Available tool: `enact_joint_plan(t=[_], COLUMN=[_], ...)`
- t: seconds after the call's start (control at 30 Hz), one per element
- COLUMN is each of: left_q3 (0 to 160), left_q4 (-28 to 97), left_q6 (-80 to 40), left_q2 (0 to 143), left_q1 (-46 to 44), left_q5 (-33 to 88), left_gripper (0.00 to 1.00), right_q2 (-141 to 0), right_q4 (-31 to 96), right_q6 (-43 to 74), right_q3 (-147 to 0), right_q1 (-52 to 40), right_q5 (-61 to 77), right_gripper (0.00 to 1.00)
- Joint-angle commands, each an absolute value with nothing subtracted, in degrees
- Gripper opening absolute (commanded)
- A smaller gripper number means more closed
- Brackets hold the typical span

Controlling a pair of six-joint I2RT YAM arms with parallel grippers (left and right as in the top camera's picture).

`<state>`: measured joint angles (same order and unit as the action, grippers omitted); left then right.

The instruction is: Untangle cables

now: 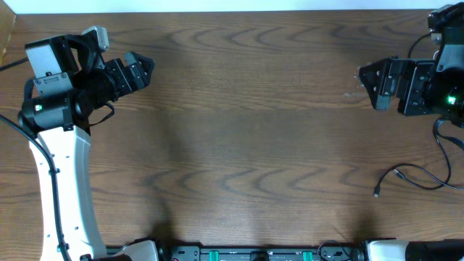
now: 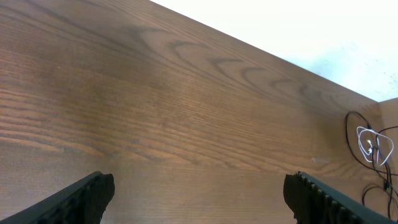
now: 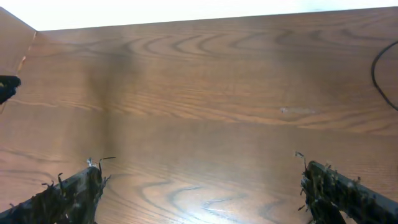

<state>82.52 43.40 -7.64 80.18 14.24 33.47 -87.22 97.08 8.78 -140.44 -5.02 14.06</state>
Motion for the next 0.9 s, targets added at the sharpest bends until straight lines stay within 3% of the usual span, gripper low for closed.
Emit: enact_joint_plan(t=[0.0,0.43,0.87], left_q3=[81.97,81.97,81.97], left_q4=[43.48,43.48,43.48], left_q6=[-7.09,-7.09,-7.09], left_q2=[80.53,80.53,80.53], left_q1=[14.41,14.41,14.41], left_q5=[33.36,33.36,33.36], left_gripper=[0.91,0.92,0.92], right_q2=[-87.11,-84.40,-59.11], right_q4=[97.27,90.80,59.61], right_q6=[9.63,9.37,5.06], right_q3=[-140.79,-136.84,-93.71], right_q1=[-5.34,-5.78,-5.61], right_q5=[14.96,11.22,9.63], right_gripper=[0.99,0.99,0.99])
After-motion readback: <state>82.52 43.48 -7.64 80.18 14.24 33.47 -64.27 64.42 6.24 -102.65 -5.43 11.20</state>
